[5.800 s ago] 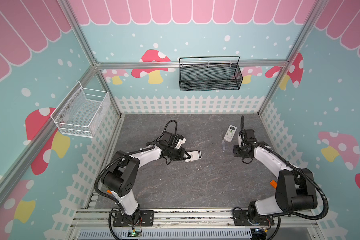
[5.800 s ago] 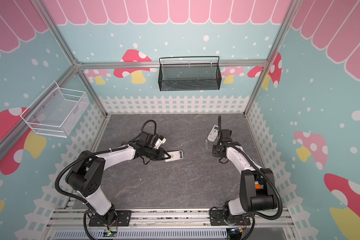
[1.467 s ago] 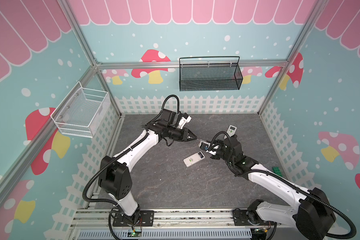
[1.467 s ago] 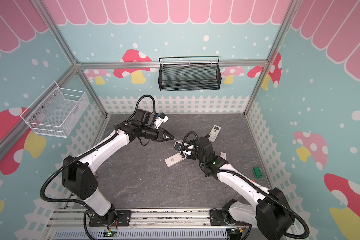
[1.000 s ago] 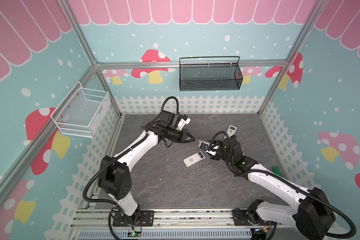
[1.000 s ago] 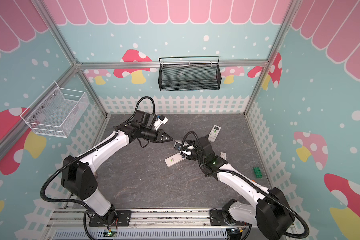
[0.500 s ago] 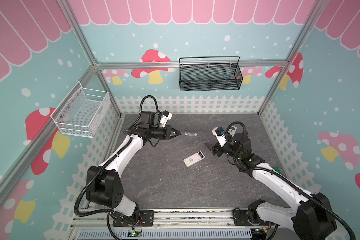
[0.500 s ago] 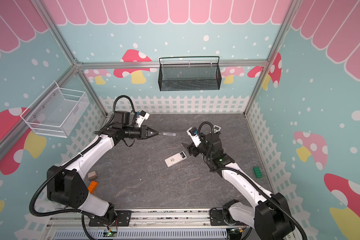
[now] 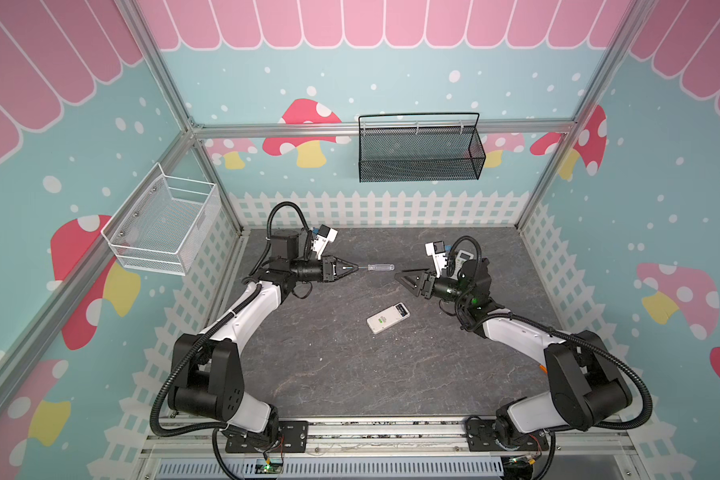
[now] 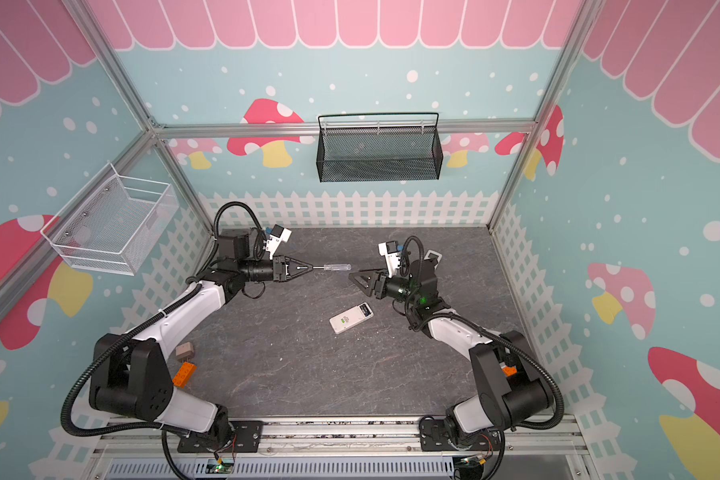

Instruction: Unload the batteries from the remote control

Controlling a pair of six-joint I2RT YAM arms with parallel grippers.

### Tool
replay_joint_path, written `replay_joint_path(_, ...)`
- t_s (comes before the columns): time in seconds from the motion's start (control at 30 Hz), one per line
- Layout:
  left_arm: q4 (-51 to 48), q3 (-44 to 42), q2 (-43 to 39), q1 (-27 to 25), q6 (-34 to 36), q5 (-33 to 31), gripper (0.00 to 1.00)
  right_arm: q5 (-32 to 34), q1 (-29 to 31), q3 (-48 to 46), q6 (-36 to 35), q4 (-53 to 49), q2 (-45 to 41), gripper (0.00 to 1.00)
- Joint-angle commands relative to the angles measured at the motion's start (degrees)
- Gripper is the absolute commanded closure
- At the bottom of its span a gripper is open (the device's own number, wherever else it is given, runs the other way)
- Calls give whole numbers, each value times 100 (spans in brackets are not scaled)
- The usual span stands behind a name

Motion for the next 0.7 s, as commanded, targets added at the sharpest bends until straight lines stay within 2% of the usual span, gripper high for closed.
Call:
replay_joint_path(0.0, 1181, -224, -98, -27, -641, 450, 100, -563, 3, 53, 1045, 1247, 212, 37)
replay_joint_path(0.13, 2247, -466, -59, -83, -1361, 517, 100, -753, 36, 222, 1335, 1559, 478, 39)
replay_joint_path(0.37, 1667, -381, 33, -284, -1040, 486, 100, -922, 155, 442, 1529, 1779, 736, 42)
replay_joint_path(0.67, 1719, -292, 164, -590, -1090, 668, 100, -1113, 160, 652, 1664, 1904, 1013, 51)
